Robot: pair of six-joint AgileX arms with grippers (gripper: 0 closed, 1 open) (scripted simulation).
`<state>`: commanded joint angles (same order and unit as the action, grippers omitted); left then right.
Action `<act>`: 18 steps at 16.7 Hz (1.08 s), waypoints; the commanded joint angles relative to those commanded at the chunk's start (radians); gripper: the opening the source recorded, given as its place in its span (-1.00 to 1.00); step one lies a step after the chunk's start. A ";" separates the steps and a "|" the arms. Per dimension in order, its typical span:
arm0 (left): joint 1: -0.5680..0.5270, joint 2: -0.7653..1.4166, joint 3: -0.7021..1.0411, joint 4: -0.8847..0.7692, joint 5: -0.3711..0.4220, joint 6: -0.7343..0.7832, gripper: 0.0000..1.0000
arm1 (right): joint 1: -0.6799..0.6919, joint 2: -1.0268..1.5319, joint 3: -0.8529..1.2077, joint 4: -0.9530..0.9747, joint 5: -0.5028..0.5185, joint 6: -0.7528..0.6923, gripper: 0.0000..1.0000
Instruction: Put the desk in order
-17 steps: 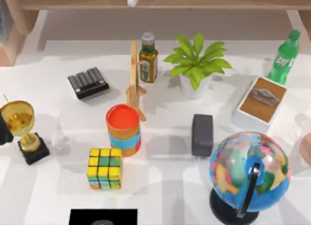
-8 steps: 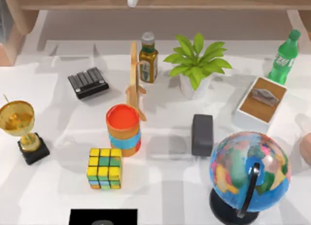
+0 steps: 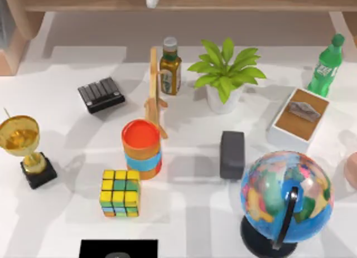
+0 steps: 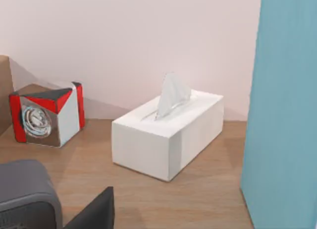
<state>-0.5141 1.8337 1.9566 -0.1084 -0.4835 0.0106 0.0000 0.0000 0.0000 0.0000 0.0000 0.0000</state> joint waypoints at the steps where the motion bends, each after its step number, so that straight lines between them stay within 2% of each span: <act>1: -0.016 0.057 0.062 -0.003 -0.014 0.000 1.00 | 0.000 0.000 0.000 0.000 0.000 0.000 1.00; 5: -0.058 0.192 0.211 -0.012 -0.049 0.000 1.00 | 0.000 0.000 0.000 0.000 0.000 0.000 1.00; 12: -0.057 0.201 0.220 -0.013 -0.048 0.000 1.00 | 0.000 0.000 0.000 0.000 0.000 0.000 1.00; 18: -0.042 0.286 0.355 -0.063 -0.031 -0.001 1.00 | 0.000 0.000 0.000 0.000 0.000 0.000 1.00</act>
<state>-0.5563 2.1202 2.3121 -0.1711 -0.5146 0.0093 0.0000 0.0000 0.0000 0.0000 0.0000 0.0000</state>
